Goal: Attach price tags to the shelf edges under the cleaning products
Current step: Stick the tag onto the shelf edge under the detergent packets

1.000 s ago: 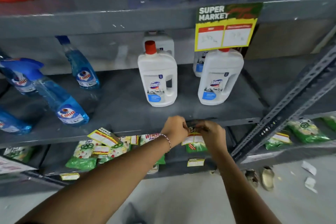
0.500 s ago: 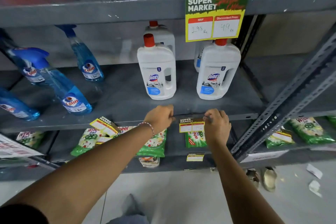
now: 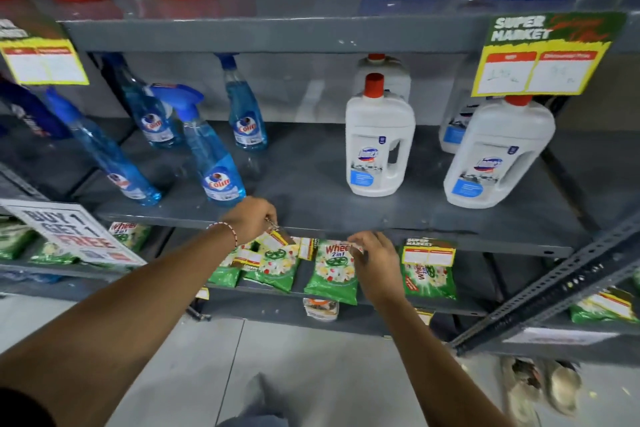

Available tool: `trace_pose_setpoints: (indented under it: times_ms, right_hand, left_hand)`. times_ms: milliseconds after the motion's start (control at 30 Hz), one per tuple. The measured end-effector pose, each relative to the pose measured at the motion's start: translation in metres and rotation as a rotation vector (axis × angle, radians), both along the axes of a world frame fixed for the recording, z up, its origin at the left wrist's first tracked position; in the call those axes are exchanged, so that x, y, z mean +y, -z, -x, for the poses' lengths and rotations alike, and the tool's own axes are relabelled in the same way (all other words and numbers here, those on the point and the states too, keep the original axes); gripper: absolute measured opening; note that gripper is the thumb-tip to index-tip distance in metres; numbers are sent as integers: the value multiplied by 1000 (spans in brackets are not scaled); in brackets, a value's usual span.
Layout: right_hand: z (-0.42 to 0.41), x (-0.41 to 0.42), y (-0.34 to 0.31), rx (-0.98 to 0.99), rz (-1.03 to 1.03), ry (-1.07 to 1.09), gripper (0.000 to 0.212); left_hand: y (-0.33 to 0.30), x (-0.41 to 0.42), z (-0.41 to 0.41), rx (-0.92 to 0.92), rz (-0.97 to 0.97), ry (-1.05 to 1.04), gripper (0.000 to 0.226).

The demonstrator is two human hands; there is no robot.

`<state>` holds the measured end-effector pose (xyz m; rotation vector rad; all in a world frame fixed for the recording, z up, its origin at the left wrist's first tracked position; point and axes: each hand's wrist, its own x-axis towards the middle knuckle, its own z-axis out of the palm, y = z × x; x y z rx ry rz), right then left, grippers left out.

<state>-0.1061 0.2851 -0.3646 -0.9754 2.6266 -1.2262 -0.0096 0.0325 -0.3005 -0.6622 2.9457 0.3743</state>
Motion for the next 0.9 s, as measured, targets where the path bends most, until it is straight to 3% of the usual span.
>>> trace_pose_setpoints:
  times_ms: [233,333,533,667,900]
  right_hand:
    - [-49,-69,-5,-118,-60,-196,31]
    - [-72,-112,-5,-182,-21,-203,14]
    - [-133,-224,-17,-280,-4,-198,11]
    - [-163,-274,-13,-151,-47,-188,13]
    - [-184,-312,-17,-33,-148,-122,10]
  left_hand:
    - [13,-16,-38,86,-276,118,14]
    - [27,-45,-74,209,-337,18,12]
    - [43,-126,-146,429,-441,-225,9]
    - [56,-165,-176,478,-551,-392,11]
    - [65,-189,-185,492,-592,-460,10]
